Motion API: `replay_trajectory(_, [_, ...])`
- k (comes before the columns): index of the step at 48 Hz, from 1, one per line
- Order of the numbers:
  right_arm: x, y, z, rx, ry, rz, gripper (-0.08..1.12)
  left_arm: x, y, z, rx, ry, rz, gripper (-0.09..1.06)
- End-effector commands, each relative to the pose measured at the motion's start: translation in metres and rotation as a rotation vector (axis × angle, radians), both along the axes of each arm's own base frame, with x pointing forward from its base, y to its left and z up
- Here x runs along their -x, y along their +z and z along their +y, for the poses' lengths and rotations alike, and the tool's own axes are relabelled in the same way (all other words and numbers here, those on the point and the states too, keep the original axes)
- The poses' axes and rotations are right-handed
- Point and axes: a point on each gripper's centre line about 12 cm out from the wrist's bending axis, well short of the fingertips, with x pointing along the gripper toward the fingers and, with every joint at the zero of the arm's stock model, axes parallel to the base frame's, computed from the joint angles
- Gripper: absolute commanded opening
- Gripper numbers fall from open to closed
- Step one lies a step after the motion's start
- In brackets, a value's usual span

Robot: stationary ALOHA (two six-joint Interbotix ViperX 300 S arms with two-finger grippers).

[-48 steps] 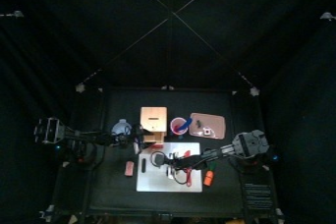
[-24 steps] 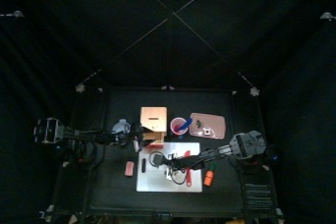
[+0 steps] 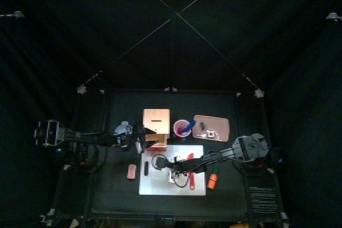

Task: Place sushi on board then cut the sushi with the knife then place the pieces on the plate
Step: Place the 4 sushi pieces on the plate

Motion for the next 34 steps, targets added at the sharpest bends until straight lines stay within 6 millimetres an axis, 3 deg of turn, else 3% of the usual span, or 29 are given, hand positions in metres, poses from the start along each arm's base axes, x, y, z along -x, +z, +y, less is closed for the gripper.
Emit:
replay_trajectory(1, [-0.002,0.017,0.0,0.006,0.007,-0.035,0.71,-0.003,0.01,0.002,-0.005,0.007,-0.035,0.88])
replay_trajectory(21, [0.006,0.03,-0.003,0.023,0.005,-0.028,0.59,-0.002,0.009,0.003,-0.003,0.01,-0.032,0.88])
replay_trajectory(28, [0.016,0.057,-0.017,0.017,-0.039,-0.07,0.59,-0.004,0.01,0.003,-0.004,0.009,-0.037,0.88])
replay_trajectory(34, [0.037,0.084,-0.045,-0.009,-0.122,-0.117,0.59,-0.004,0.01,0.003,-0.003,0.01,-0.037,0.88])
